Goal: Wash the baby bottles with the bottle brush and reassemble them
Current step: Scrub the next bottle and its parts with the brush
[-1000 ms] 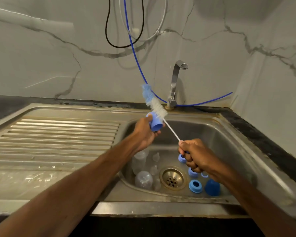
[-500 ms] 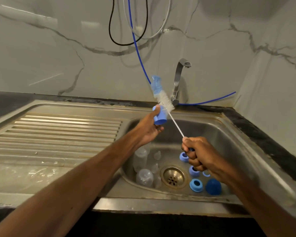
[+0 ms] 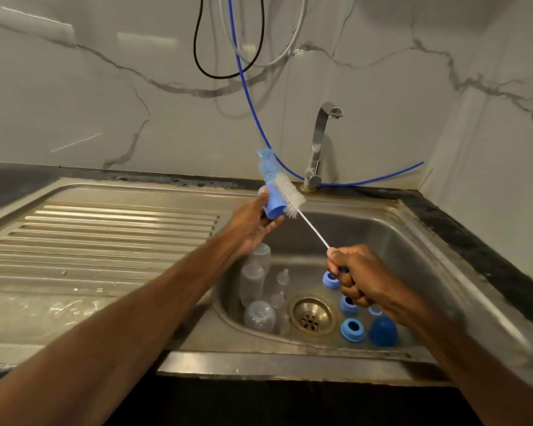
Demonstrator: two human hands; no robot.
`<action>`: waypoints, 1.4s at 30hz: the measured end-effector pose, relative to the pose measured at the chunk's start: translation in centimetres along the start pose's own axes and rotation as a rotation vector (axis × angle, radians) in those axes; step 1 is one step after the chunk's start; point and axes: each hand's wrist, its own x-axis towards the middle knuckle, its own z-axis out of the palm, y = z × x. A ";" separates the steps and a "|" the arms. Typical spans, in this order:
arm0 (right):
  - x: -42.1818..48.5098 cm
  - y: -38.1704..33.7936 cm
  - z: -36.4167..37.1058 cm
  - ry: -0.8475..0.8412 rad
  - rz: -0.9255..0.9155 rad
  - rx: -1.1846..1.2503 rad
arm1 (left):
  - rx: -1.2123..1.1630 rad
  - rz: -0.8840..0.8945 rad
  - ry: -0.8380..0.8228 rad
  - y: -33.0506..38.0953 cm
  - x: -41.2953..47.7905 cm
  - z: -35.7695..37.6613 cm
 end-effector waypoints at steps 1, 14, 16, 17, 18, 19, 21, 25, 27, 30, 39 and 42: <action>0.2 -0.2 0.0 0.019 -0.013 0.011 | 0.058 -0.011 -0.013 -0.6 -0.2 0.6; 0.4 -0.7 0.1 0.004 -0.020 0.046 | 0.109 -0.019 -0.050 -1.5 -0.5 1.7; 0.1 -0.4 0.1 -0.028 -0.013 0.050 | 0.053 -0.005 -0.044 -1.0 -0.2 1.7; -0.1 -0.2 0.0 -0.042 -0.009 0.034 | 0.027 -0.003 -0.030 -0.6 0.0 1.3; -0.3 0.0 0.0 -0.046 -0.009 0.013 | 0.015 -0.006 -0.014 -0.4 0.1 0.9; -0.3 -0.1 0.1 -0.037 -0.013 -0.003 | 0.019 -0.016 -0.002 -0.4 0.0 0.6; 0.1 -0.4 0.1 0.011 -0.030 -0.008 | 0.056 -0.035 -0.005 -1.1 -0.7 1.2; 0.5 -0.8 0.3 0.049 -0.054 0.009 | 0.068 -0.044 -0.052 -2.5 -1.0 3.4; 0.1 -0.3 0.3 0.025 -0.042 0.004 | 0.038 -0.018 -0.005 -2.1 -0.6 3.2; 0.0 0.1 0.2 0.024 -0.040 -0.037 | 0.027 0.005 0.066 -1.7 0.0 2.1; 0.5 -0.3 0.7 0.050 -0.051 -0.029 | 0.072 -0.005 0.117 -2.5 -0.8 3.7; -0.2 -0.1 0.7 -0.008 -0.024 -0.074 | 0.059 0.021 0.214 -2.0 0.1 1.9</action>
